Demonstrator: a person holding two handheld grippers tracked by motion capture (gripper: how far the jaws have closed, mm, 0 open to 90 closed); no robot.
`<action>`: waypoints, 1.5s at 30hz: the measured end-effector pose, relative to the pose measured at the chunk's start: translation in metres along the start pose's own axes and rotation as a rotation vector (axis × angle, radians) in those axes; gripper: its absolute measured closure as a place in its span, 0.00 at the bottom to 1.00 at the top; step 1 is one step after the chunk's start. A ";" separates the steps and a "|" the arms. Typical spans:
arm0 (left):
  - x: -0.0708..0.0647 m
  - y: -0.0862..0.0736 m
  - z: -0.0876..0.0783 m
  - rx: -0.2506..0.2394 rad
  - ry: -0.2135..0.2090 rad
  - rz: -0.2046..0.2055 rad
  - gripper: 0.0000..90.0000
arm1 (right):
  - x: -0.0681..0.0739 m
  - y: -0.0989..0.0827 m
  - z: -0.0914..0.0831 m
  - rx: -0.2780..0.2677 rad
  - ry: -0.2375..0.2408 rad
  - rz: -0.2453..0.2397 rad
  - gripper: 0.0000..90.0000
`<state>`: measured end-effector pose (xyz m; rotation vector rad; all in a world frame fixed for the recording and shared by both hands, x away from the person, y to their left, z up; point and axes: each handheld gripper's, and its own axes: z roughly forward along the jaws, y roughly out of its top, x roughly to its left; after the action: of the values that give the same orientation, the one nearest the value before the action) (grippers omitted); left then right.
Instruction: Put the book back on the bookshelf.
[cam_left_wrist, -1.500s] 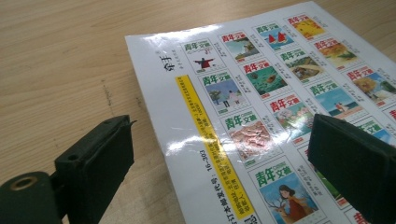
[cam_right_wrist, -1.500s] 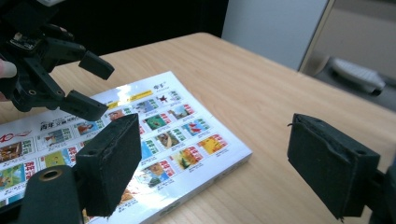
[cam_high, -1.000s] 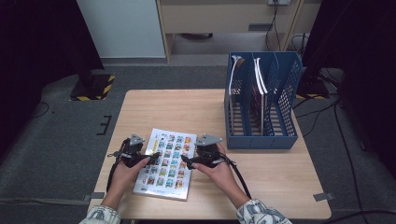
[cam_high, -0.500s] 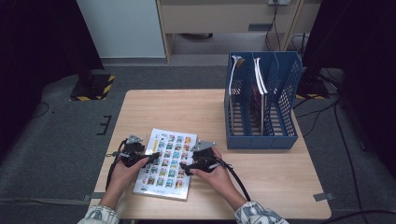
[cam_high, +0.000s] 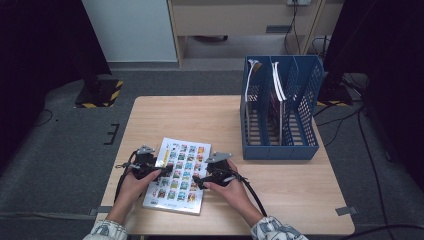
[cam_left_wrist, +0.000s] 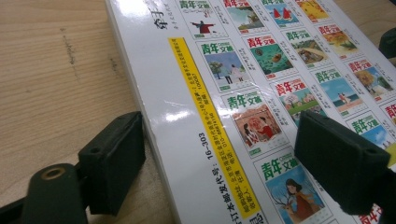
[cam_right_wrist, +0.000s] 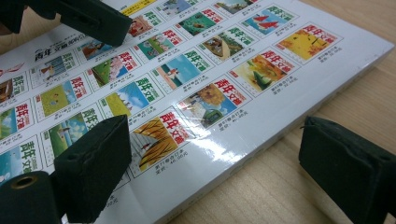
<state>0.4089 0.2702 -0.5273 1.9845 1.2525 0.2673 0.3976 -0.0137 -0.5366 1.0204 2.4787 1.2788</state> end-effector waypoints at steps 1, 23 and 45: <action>0.000 0.000 0.000 0.001 0.000 0.001 0.17 | 0.000 0.000 0.000 0.003 0.002 0.009 0.11; -0.002 0.004 -0.009 -0.030 0.056 -0.041 0.37 | 0.004 -0.001 0.001 0.023 0.035 0.056 0.10; -0.014 0.013 -0.019 -0.019 -0.058 0.018 0.51 | 0.003 -0.002 0.001 0.026 0.045 0.045 0.09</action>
<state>0.4005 0.2645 -0.5017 1.9744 1.1919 0.2278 0.3951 -0.0120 -0.5382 1.0705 2.5257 1.3005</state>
